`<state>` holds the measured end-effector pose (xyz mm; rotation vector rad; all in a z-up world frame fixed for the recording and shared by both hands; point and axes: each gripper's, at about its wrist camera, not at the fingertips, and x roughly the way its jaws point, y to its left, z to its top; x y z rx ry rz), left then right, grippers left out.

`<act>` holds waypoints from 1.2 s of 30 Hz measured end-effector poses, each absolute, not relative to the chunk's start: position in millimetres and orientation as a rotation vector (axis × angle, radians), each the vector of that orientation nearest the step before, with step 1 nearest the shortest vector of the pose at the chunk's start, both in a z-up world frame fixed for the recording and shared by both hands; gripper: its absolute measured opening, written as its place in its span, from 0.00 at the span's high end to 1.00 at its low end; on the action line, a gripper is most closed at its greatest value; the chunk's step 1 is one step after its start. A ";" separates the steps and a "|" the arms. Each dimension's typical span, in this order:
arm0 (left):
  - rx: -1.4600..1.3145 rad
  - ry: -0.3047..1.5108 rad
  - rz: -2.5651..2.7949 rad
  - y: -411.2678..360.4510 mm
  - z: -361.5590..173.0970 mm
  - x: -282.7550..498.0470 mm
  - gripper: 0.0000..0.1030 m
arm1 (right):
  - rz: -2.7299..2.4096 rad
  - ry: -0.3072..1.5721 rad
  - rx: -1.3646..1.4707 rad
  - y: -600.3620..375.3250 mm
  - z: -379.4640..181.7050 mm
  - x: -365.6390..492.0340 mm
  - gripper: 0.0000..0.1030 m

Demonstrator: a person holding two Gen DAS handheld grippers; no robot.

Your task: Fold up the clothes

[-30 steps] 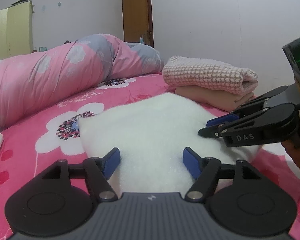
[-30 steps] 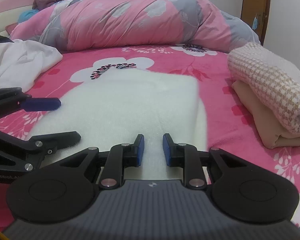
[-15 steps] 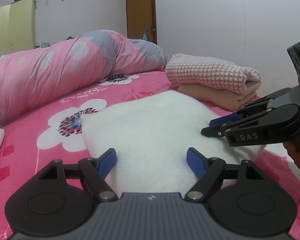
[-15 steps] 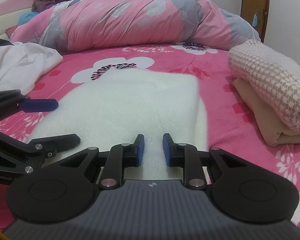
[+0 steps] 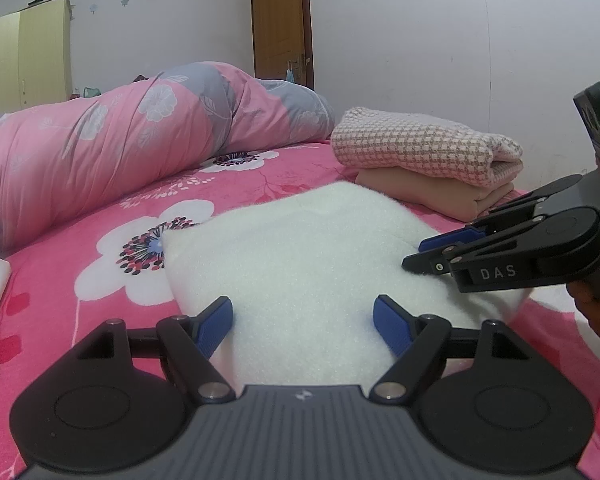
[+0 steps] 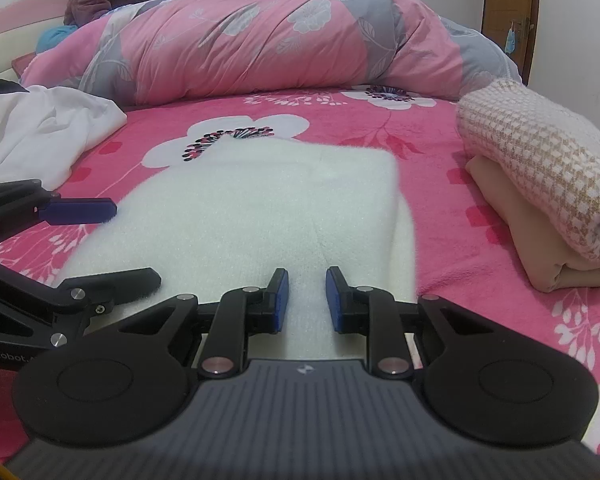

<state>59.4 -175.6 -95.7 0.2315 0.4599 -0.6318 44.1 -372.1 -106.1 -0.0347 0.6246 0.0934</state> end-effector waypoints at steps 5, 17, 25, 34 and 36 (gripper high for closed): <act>0.237 0.457 -0.630 -175.8 -95.4 58.9 0.24 | 0.093 0.625 -0.036 -372.2 -105.8 43.7 0.81; 0.243 0.454 -0.626 -177.6 -96.3 58.0 0.24 | 0.096 0.625 -0.032 -372.3 -105.5 43.8 0.81; 0.247 0.454 -0.623 -178.7 -96.5 57.3 0.24 | 0.096 0.625 -0.031 -372.3 -105.9 43.9 0.81; 0.247 0.453 -0.622 -178.8 -96.2 56.7 0.24 | 0.096 0.624 -0.030 -372.0 -106.2 43.8 0.81; 0.245 0.454 -0.623 -178.4 -96.3 57.0 0.24 | 0.098 0.626 -0.030 -372.1 -106.1 44.3 0.81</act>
